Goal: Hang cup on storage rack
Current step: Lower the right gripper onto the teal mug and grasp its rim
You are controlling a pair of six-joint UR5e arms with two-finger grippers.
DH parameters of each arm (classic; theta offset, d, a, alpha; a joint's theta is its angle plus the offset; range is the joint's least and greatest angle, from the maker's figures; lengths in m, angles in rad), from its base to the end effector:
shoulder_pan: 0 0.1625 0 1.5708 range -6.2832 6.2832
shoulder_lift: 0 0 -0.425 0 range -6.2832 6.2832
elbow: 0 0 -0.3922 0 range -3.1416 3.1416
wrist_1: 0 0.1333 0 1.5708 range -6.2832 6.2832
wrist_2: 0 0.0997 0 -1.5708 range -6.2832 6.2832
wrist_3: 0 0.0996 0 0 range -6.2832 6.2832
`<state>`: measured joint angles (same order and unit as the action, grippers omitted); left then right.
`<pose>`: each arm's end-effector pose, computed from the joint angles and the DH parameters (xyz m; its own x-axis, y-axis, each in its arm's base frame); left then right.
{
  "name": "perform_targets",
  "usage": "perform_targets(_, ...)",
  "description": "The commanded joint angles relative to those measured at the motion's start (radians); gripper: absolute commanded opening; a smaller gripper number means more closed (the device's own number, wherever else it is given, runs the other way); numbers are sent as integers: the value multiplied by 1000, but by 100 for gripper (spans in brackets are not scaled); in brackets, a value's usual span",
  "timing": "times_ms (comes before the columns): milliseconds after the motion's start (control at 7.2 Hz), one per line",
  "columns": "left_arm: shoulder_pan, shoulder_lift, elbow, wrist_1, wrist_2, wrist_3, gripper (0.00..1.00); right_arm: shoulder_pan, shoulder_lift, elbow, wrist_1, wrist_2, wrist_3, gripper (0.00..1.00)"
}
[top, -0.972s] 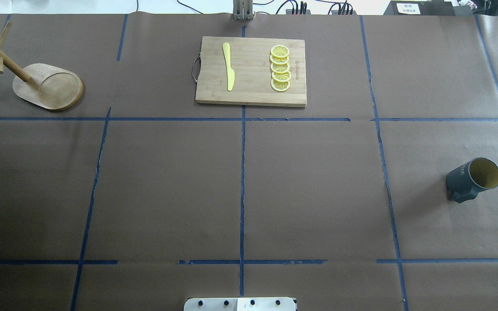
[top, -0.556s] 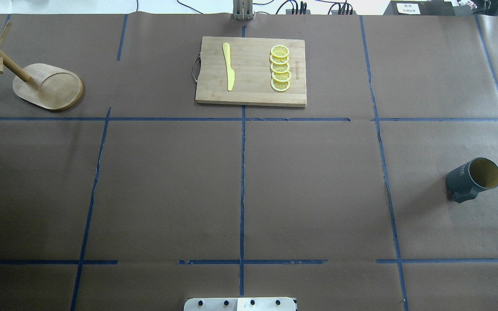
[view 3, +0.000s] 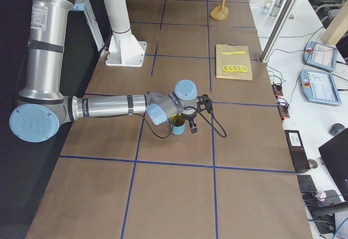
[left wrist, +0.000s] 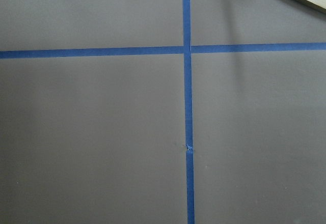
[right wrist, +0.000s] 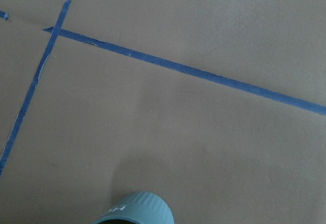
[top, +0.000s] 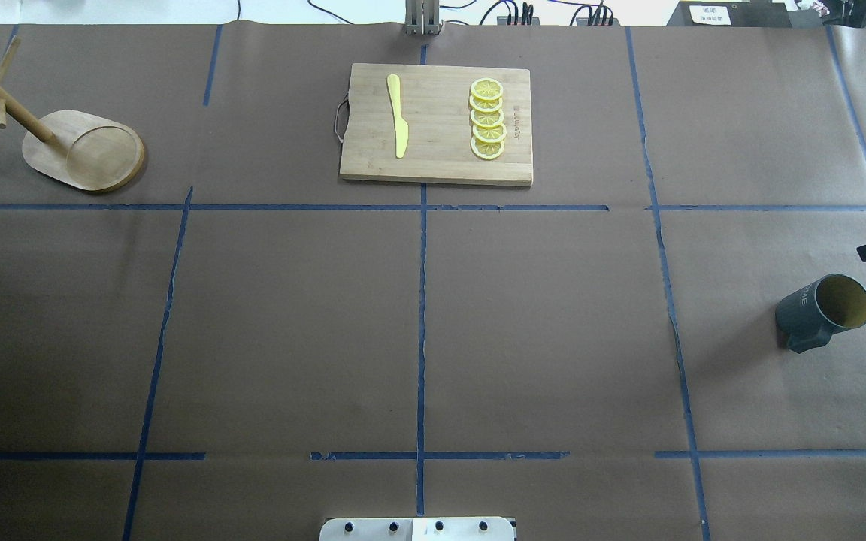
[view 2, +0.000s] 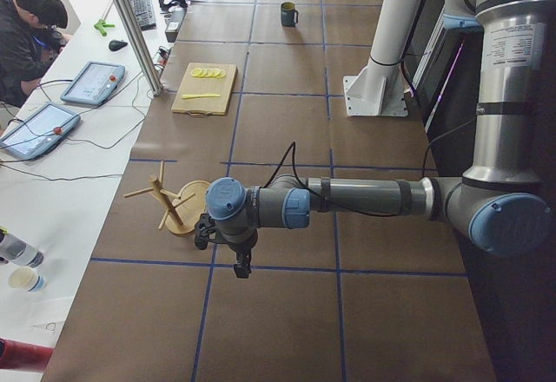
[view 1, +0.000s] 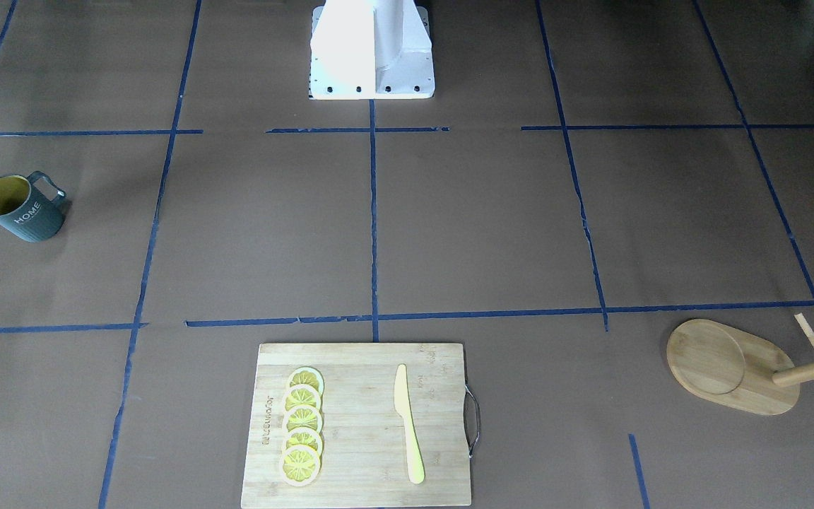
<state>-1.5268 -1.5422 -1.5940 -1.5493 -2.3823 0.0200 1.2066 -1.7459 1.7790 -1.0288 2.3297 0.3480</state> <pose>-0.0400 -0.4801 0.6607 0.6876 0.0308 -0.7255 -0.0577 0.9983 -0.0124 -0.0965 -0.4351 0.5744 0.6140 -0.3043 0.7283 0.0952 0.9445 0.3144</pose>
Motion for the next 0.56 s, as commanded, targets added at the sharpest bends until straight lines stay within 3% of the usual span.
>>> perform_targets(0,1,4,-1,0,0,0,100,-74,-36,0,33,-56,39,99)
perform_targets(278,1,4,0,0,0,0,100,-116,-43,-9,33,-87,39,98)
perform_targets(417,1,4,0,0,0,0,100,-137,-43,-30,33,-85,37,93)
